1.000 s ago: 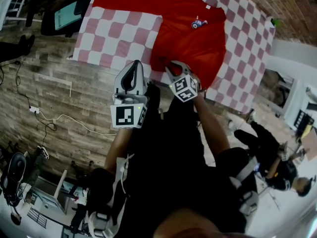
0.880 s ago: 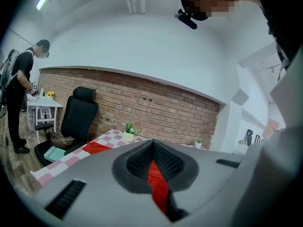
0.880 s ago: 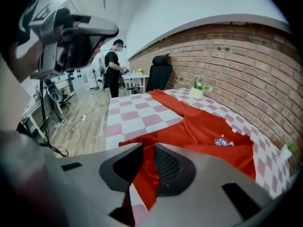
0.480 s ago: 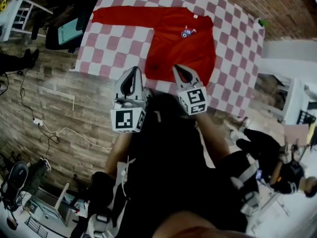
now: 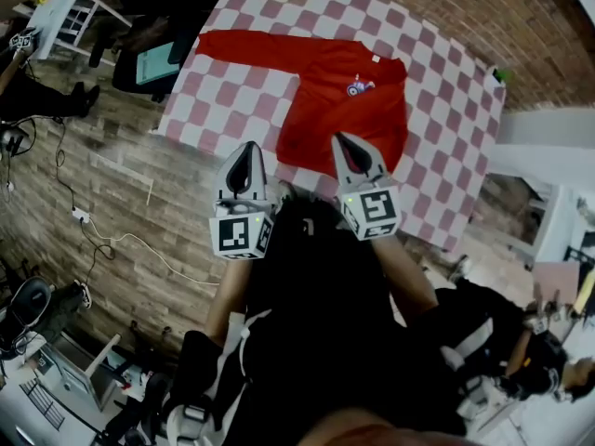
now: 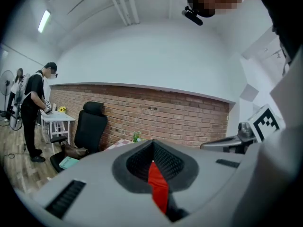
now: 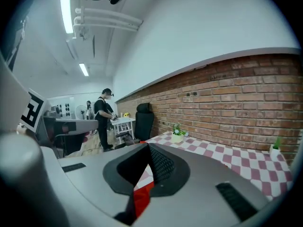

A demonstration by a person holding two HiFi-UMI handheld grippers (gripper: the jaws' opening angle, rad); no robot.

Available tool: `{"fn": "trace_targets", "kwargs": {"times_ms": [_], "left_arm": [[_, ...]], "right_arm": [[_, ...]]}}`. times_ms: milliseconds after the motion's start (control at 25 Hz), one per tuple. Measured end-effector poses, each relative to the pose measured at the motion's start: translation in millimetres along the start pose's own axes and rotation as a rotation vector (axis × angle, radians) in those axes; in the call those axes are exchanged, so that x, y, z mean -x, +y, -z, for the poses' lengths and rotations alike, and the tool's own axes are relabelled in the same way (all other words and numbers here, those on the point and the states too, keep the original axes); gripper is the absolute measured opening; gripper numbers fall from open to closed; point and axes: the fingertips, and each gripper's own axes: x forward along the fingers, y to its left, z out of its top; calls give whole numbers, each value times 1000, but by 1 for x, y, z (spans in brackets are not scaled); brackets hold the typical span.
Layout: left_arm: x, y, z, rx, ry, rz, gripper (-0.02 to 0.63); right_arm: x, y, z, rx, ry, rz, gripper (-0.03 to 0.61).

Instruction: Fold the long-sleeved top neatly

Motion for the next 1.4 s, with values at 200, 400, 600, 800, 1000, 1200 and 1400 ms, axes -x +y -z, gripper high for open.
{"fn": "trace_targets", "kwargs": {"times_ms": [200,400,600,800,1000,1200,1400], "left_arm": [[-4,0,-12,-17,-20,-58,-1],[-17,16,-19,-7,-35,-96,-2],[-45,60,-22,-25,-31,-99,-2],[-77,123,-29,-19,-5,-81,-2],[-115,184,-38,-26,18,-47,-2],[-149,235,-38,-9,45,-41,-2],[-180,274,-20,6,101,-42,-2]], "right_arm": [[-4,-3,-21,-49,-35,-38,8],[-16,7,-42,-69,-61,-85,8],[-53,15,-63,-60,-73,-85,8],[-105,24,-82,-41,-94,-38,8],[-157,40,-99,-58,-74,6,8],[-201,45,-113,-38,-72,53,8],[-237,52,-118,-41,-52,74,8]]}}
